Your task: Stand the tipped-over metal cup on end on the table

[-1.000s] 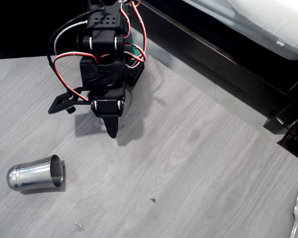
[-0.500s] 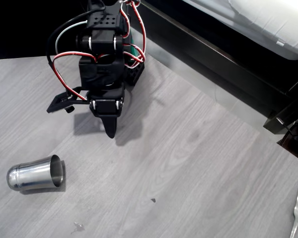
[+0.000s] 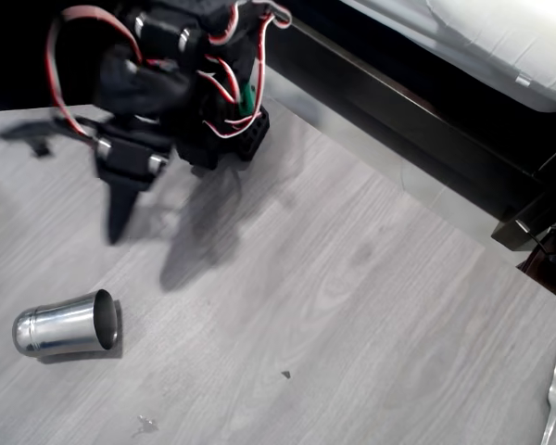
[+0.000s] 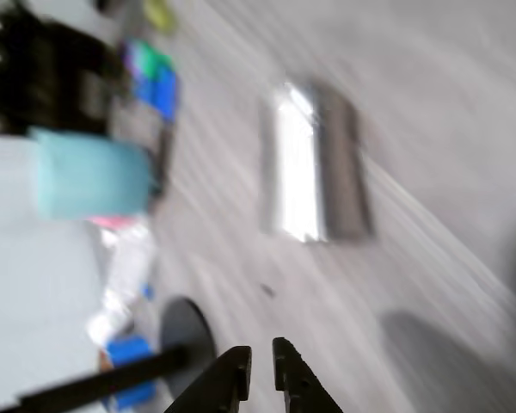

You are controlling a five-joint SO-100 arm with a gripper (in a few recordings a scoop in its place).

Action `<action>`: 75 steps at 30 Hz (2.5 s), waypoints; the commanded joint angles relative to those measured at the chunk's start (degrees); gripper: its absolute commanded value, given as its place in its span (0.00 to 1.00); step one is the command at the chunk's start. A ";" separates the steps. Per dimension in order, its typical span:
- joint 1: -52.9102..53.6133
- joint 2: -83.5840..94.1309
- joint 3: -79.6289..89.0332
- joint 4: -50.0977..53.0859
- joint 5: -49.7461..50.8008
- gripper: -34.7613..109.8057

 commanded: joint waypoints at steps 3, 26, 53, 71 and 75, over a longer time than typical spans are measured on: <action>6.42 -50.10 -40.61 3.52 -6.59 0.24; 11.60 -93.60 -72.95 18.11 -11.87 0.47; 10.46 -102.30 -72.95 20.04 -19.16 0.59; 9.23 -107.75 -76.46 19.69 -19.16 0.54; 8.61 -108.63 -76.46 19.42 -19.16 0.49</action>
